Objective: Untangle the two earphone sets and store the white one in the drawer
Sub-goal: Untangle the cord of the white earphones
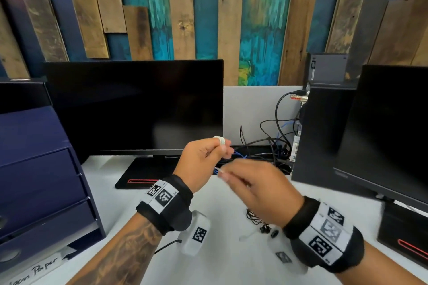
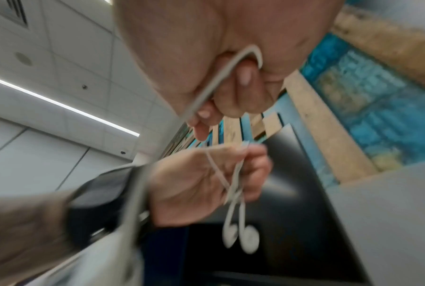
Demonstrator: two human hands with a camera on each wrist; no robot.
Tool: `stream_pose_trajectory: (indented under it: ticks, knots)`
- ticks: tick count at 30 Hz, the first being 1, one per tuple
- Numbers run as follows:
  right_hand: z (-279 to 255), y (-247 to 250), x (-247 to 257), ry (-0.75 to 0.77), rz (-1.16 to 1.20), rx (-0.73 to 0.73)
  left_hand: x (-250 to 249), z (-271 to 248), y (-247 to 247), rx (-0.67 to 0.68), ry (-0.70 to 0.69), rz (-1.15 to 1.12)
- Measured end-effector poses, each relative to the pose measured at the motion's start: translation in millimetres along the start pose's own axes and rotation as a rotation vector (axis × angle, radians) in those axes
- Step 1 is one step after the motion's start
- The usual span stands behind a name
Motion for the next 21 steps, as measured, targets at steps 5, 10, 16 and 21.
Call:
stream_pose_trajectory:
  ticks: [5, 10, 16, 21]
  knots:
    - [26, 46, -29, -0.079, -0.135, -0.257, -13, -11, -8, 0.212, 0.122, -0.109]
    - [31, 22, -63, -0.255, 0.042, -0.240, -36, -9, -4, 0.150, 0.180, -0.471]
    - [19, 30, -52, -0.308, 0.326, -0.391, -32, -8, 6, -0.014, 0.174, -0.398]
    - [-1, 34, -6, -0.076, 0.307, -0.146, -14, -6, 24, -0.296, 0.247, -0.417]
Point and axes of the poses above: each hand's wrist, its own z-axis towards the middle knuckle, its own y-axis out of the back of the hand, x = y × z, the point moved 5 cm from there along z, towards the middle knuckle, and after that the axes turned 7 degrees about -y, right-handed, at the moved point
